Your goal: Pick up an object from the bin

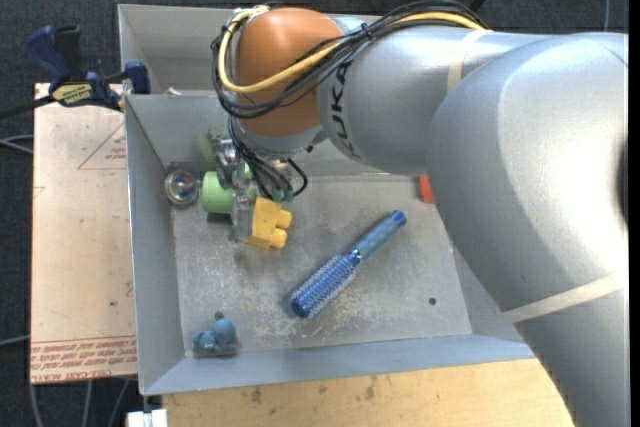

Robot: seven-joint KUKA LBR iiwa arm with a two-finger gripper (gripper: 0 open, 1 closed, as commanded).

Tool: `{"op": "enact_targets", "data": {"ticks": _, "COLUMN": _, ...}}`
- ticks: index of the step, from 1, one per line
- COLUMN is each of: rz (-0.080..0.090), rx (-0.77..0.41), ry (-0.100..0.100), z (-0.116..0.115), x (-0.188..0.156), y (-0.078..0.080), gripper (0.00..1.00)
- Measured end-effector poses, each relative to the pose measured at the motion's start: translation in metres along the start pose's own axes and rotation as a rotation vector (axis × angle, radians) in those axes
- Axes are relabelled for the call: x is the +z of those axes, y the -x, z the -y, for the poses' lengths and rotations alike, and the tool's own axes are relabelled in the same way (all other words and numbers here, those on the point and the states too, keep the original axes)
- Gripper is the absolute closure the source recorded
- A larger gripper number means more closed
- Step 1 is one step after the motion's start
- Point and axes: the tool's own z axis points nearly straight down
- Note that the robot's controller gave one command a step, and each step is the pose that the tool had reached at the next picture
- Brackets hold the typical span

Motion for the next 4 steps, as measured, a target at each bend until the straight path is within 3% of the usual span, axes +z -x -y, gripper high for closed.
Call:
{"op": "enact_targets", "data": {"ticks": 1, "rz": -0.005, "rx": -0.237, "ry": -0.001, "z": 0.020, "x": -0.016, "y": -0.036, "gripper": 0.00}}
{"op": "enact_targets", "data": {"ticks": 2, "rz": -0.001, "rx": -0.228, "ry": 0.000, "z": 0.035, "x": 0.033, "y": -0.028, "gripper": 0.00}}
{"op": "enact_targets", "data": {"ticks": 3, "rz": -0.002, "rx": -0.260, "ry": -0.004, "z": 0.095, "x": 0.033, "y": 0.001, "gripper": 0.00}}
{"op": "enact_targets", "data": {"ticks": 4, "rz": -0.003, "rx": -0.265, "ry": -0.001, "z": 0.090, "x": 0.032, "y": 0.000, "gripper": 1.00}}
